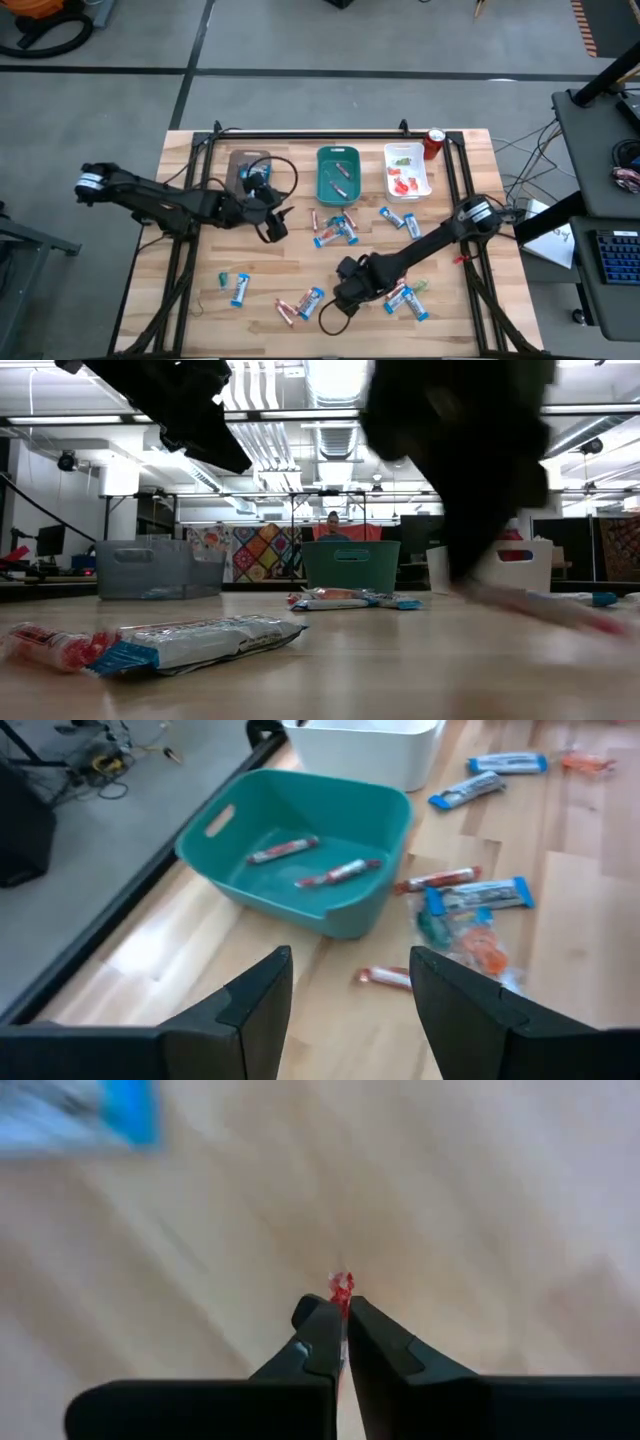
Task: Sort candy
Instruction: Put the red candy into the blue bin
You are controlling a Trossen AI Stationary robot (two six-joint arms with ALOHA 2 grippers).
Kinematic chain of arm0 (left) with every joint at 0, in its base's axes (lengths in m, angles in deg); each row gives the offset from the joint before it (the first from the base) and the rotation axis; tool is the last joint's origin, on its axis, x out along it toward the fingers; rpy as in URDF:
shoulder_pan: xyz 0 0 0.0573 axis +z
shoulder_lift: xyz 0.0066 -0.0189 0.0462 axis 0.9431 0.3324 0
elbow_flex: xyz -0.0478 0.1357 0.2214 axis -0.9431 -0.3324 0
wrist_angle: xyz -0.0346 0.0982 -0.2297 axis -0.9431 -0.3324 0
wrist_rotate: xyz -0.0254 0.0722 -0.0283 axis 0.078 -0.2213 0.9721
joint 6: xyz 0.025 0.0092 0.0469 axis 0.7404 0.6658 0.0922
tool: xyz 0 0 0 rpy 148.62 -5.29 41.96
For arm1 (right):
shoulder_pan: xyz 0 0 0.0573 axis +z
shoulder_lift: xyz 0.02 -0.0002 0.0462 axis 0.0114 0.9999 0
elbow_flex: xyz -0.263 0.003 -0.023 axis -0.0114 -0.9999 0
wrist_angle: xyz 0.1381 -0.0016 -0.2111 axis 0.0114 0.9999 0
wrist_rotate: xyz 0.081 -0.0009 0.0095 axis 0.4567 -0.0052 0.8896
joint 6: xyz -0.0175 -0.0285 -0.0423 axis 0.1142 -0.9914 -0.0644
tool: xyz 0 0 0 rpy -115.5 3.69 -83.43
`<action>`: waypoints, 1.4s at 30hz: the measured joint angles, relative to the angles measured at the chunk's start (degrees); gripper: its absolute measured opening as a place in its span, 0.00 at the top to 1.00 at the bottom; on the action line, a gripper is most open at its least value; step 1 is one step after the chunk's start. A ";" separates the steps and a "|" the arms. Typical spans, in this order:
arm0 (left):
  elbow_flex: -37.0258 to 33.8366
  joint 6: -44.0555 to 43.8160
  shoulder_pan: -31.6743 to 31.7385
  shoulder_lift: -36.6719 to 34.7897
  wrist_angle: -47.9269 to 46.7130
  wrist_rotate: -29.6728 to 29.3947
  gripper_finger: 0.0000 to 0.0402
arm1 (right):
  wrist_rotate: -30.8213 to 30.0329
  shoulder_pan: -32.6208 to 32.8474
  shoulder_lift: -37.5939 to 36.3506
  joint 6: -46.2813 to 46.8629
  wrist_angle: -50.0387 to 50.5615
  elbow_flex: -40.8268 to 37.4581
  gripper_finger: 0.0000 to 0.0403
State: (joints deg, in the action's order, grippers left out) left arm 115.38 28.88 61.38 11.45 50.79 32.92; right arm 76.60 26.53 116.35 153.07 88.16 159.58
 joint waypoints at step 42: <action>0.00 -29.23 -16.14 11.39 0.52 0.46 0.54 | -17.04 -39.88 -22.33 -56.59 -72.91 -37.75 0.92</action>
State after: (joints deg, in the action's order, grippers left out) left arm 115.38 -0.35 45.24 22.84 51.31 33.38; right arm 59.57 -13.35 94.03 96.48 15.26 121.83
